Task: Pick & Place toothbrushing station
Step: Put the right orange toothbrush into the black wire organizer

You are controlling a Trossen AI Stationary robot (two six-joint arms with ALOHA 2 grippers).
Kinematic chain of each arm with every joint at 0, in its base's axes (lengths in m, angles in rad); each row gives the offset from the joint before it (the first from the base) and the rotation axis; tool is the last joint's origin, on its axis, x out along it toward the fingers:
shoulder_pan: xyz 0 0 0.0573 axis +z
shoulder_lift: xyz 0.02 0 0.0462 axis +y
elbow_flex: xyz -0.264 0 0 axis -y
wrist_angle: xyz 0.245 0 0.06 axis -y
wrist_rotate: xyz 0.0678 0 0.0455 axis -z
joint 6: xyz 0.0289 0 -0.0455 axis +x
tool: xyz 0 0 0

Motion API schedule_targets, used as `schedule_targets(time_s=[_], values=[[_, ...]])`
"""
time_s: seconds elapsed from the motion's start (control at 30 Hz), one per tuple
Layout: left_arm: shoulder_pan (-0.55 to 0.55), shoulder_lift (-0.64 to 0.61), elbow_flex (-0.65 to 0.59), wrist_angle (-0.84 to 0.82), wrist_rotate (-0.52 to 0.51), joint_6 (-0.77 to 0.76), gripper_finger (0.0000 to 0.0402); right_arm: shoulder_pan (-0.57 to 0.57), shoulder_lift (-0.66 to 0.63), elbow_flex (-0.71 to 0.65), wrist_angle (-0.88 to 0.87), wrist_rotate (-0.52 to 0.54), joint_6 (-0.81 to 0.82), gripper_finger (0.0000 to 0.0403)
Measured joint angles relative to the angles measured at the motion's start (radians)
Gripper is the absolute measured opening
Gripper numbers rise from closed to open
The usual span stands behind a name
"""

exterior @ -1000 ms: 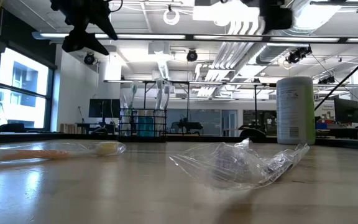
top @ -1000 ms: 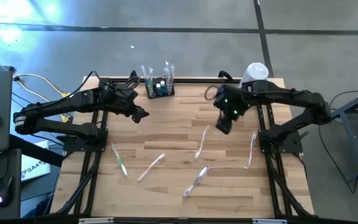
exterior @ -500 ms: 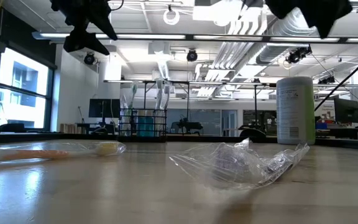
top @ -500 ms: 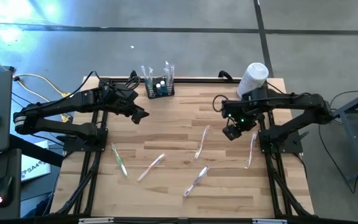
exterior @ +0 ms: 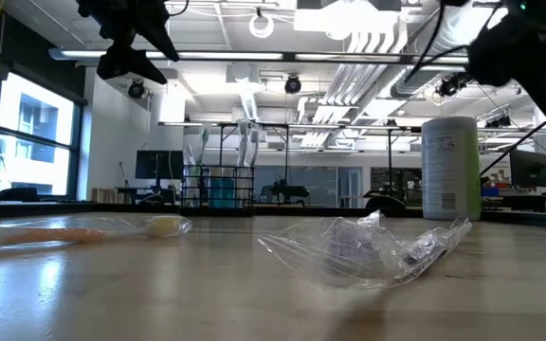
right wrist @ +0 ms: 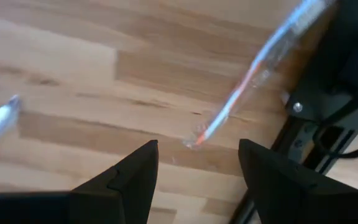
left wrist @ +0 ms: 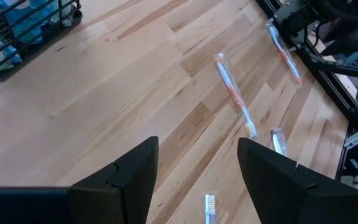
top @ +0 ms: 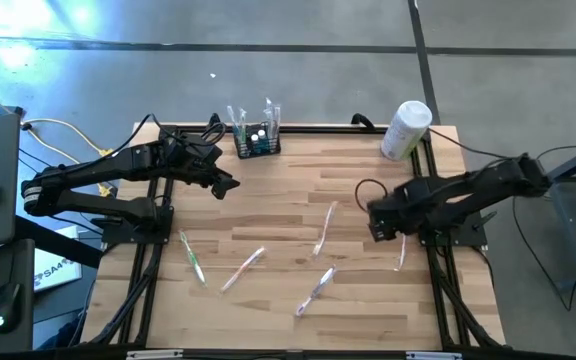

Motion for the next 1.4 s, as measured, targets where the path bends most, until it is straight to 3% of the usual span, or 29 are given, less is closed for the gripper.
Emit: schedule_targets(time_s=[0.33,0.57,0.9,1.03,1.23,1.4], values=[[0.0,0.0,0.0,0.0,-0.002,0.004,0.0216,0.126,-0.024,-0.175,0.091,-0.043,0.344,0.0215],[0.0,0.0,0.0,0.0,-0.001,0.004,0.0216,0.169,-0.023,-0.277,0.205,-0.067,0.46,0.0215],[0.0,0.0,0.0,0.0,-0.001,0.004,0.0216,0.18,-0.022,-0.447,0.503,0.04,0.541,0.0215],[0.0,0.0,0.0,0.0,0.0,0.004,0.0216,0.18,-0.022,-0.458,0.5,0.084,0.54,0.0215],[0.0,0.0,0.0,0.0,0.0,0.004,0.0216,0.199,-0.022,-0.421,0.497,0.063,0.514,0.0215],[0.0,0.0,0.0,0.0,0.0,0.004,0.0216,0.233,-0.022,-0.348,0.37,0.055,0.513,0.0215]])
